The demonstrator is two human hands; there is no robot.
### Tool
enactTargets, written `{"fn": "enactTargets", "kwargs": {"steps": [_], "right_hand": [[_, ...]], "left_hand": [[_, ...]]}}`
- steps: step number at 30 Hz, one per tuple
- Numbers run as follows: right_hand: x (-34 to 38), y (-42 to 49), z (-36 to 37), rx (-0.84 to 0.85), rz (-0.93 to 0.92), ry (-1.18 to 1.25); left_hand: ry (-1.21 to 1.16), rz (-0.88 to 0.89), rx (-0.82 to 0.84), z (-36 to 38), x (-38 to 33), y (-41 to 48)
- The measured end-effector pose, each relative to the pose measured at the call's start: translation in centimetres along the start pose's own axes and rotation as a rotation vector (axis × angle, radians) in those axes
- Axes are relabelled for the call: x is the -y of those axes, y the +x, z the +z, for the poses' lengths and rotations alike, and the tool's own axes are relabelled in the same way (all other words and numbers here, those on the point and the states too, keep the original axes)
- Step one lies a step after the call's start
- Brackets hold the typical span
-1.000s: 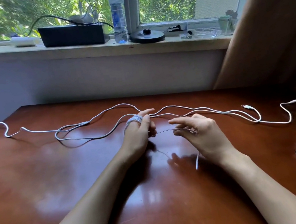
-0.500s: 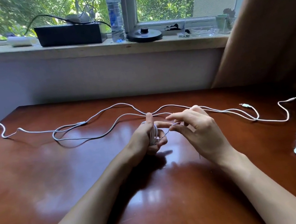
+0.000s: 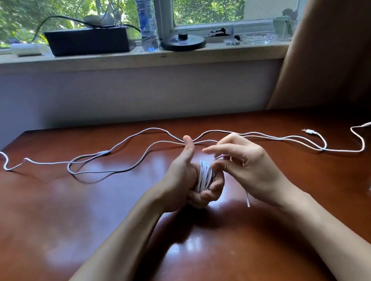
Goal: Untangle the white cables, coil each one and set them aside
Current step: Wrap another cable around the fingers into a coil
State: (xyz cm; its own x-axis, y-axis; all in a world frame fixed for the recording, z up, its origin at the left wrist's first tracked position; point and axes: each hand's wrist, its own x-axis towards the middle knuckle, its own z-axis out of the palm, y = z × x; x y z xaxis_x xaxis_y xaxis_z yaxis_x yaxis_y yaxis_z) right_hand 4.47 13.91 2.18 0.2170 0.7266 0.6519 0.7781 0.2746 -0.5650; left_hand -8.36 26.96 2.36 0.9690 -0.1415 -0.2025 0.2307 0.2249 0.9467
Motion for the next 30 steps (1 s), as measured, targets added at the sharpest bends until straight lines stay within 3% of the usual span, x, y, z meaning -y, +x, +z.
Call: {"fn": "enactTargets", "kwargs": {"steps": [4, 11, 20, 25, 30], "right_hand": [[0.0, -0.1, 0.2, 0.055, 0.084, 0.099], [0.4, -0.3, 0.0, 0.165, 0.19, 0.18], [0.2, -0.6, -0.3, 0.23, 0.333, 0.278], [-0.2, -0.6, -0.3, 0.193, 0.319, 0.281], [0.1, -0.4, -0.1, 0.161, 0.322, 0.259]], "left_hand": [[-0.113, -0.055, 0.065, 0.2, 0.0, -0.1], [-0.095, -0.095, 0.115, 0.4, -0.1, -0.1], [-0.032, -0.075, 0.067, 0.7, 0.1, -0.1], [-0.085, -0.008, -0.035, -0.2, 0.0, -0.4], [-0.122, 0.053, -0.286, -0.7, -0.3, -0.2]]}}
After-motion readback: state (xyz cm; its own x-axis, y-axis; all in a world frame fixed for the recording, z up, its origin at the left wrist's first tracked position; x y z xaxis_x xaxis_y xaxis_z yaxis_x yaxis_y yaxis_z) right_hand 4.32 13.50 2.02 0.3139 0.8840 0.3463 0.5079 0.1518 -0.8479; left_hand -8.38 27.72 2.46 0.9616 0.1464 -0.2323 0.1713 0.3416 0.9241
